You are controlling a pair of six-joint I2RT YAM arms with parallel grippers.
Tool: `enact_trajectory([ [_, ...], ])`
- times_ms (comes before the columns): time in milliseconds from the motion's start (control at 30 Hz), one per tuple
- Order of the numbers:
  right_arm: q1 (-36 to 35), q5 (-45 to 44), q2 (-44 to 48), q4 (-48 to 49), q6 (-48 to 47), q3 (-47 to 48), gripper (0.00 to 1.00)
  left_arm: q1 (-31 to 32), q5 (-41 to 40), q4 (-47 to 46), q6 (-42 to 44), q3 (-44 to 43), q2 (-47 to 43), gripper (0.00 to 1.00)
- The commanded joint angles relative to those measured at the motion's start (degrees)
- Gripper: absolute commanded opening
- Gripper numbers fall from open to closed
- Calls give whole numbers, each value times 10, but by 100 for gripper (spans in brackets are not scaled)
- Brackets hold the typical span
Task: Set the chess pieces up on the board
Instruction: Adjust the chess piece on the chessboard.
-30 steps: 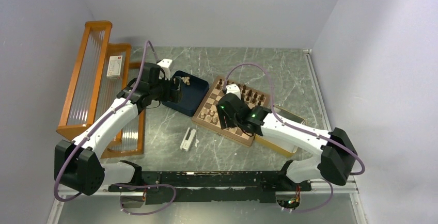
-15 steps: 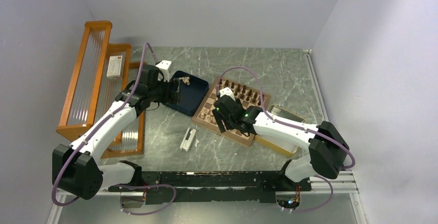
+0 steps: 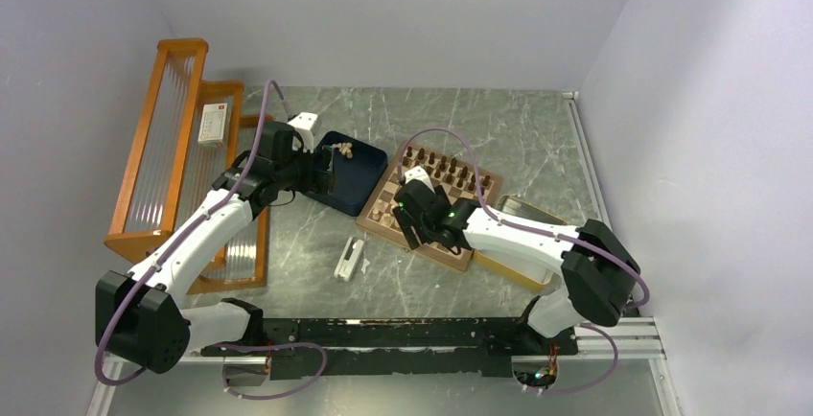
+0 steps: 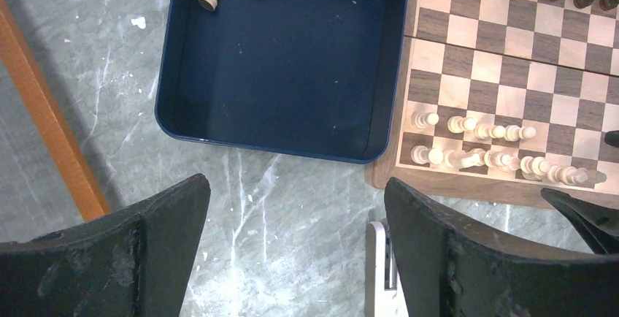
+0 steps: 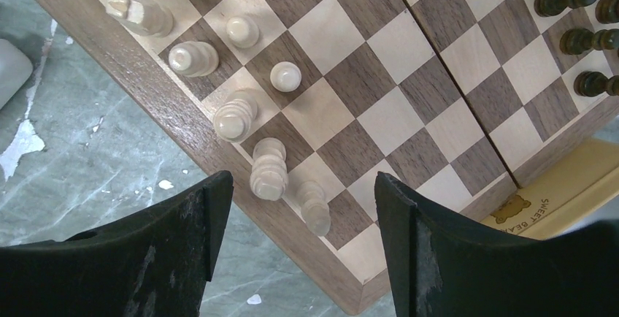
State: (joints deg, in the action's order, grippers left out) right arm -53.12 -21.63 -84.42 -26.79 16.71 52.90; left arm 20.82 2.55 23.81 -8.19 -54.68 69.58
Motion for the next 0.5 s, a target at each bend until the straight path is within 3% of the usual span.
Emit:
enact_trajectory([
  [0,-3,-18,-15,14,-4,-5,76,-4,-2,-12,7,0,-11,94],
  [467,-3,-38,-27,25,3,-14,76,-3,-1,-12,8,0,-11,94],
])
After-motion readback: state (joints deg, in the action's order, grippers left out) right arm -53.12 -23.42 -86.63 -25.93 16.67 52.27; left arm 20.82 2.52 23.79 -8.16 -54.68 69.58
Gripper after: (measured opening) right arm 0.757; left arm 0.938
